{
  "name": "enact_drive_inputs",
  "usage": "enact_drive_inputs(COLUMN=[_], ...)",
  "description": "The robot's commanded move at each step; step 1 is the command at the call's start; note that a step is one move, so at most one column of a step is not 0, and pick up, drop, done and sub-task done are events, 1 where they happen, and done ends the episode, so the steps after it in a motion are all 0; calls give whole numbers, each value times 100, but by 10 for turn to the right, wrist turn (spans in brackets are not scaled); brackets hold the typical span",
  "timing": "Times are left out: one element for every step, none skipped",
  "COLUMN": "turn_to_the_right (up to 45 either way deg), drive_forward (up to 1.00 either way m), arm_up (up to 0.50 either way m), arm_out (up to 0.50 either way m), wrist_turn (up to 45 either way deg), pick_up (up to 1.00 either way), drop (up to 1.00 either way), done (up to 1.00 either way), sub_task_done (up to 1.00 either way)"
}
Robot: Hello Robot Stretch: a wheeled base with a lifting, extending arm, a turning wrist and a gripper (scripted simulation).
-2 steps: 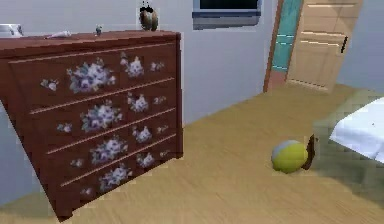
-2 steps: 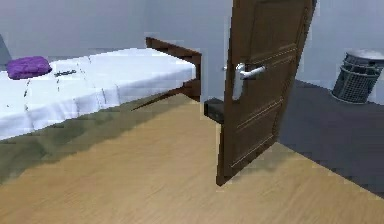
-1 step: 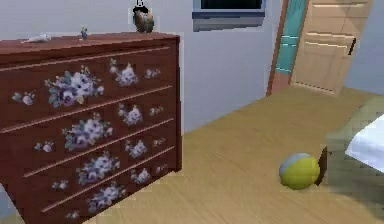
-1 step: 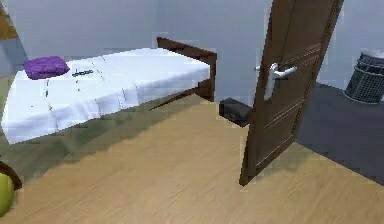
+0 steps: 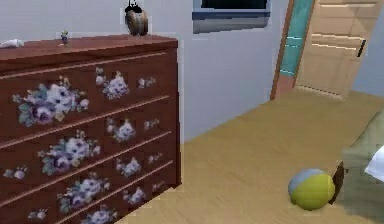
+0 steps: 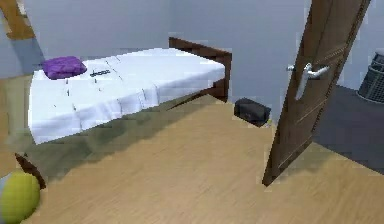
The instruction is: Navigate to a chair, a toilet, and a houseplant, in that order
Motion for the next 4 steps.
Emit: enact_drive_inputs(turn_to_the_right=[150,0,0,240], drive_forward=[0,100,60,0], arm_up=[0,0,0,0], arm_out=[0,0,0,0], wrist_turn=[0,0,0,0], pick_up=[0,0,0,0], drop=[0,0,0,0], done=[0,0,0,0], sub_task_done=[0,0,0,0])
